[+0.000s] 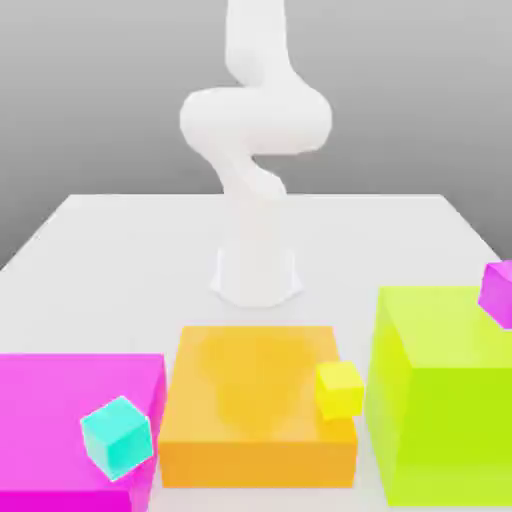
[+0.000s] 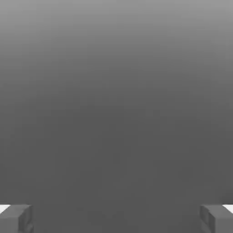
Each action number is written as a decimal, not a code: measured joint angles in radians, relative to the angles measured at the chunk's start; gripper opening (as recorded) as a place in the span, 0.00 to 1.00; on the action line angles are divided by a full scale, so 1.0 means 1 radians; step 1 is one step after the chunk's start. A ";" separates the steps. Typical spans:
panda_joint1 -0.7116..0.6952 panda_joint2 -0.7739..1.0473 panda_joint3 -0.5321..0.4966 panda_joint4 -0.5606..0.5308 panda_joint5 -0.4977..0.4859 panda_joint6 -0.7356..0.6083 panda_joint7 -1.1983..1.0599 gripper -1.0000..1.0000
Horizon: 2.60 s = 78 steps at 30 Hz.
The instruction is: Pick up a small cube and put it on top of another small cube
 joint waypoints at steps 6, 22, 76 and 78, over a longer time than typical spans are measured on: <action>0.177 0.150 -0.014 -0.043 0.037 0.065 -0.243 0.50; 0.566 0.571 0.014 -0.159 0.203 0.246 -0.974 0.50; 0.611 0.602 -0.022 0.077 0.015 -0.243 -0.923 0.00; 0.602 0.609 -0.026 0.053 0.004 -0.211 -0.902 0.00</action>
